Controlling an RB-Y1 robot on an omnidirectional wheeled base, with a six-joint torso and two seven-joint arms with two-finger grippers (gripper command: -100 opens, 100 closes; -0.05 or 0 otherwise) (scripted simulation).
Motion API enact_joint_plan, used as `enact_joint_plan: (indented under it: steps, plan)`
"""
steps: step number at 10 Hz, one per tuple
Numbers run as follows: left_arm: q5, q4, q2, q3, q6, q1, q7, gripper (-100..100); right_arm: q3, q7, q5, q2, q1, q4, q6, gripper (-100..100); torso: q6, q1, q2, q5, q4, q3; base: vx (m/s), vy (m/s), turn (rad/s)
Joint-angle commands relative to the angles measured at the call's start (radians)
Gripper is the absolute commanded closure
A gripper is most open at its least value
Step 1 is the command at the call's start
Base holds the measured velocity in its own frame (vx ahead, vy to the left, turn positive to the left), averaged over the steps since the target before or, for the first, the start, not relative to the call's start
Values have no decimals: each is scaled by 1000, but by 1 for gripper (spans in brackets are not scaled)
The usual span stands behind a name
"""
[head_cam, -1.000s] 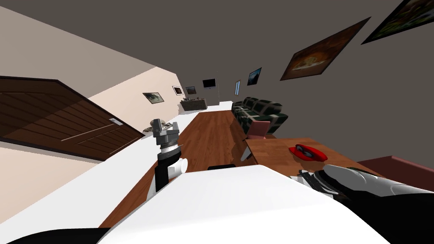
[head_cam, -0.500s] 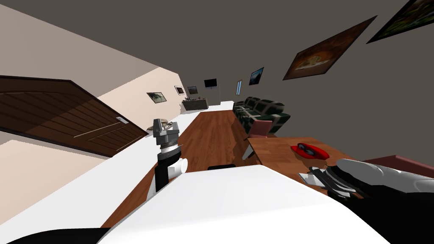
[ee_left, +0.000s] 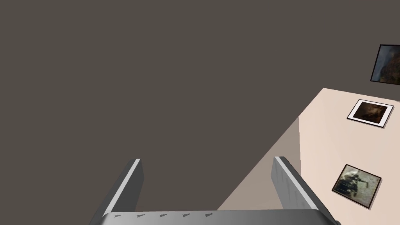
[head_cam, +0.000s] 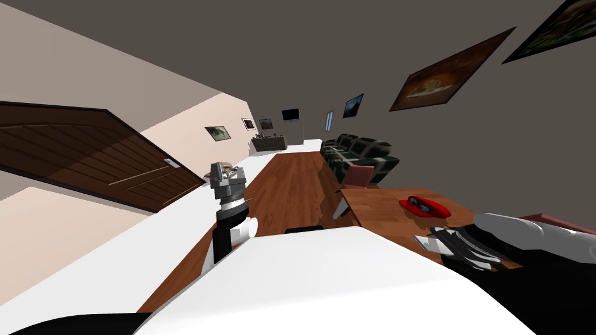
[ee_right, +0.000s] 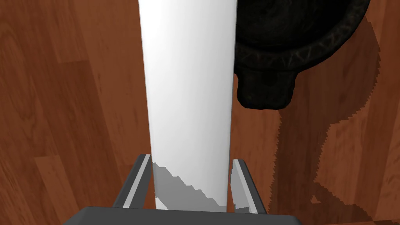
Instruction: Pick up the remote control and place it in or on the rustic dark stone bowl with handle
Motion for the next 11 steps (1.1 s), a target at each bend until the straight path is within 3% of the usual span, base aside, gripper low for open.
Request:
enact_joint_plan:
  steps: [1,7,11]
  plan:
    - [0,0,0,0,0,0,0,0,-29,24,-18,-6,17,8,-33,100,0,0,0,0,0,0,-19,-11,21]
    - [0,0,0,0,0,0,0,0,-117,110,-60,-6,58,63,-143,100,0,-3,0,0,0,0,-26,-32,9]
    - [0,0,0,0,0,0,0,0,-171,175,-80,2,93,98,-207,100,1,-5,2,-1,0,1,-47,-78,-11]
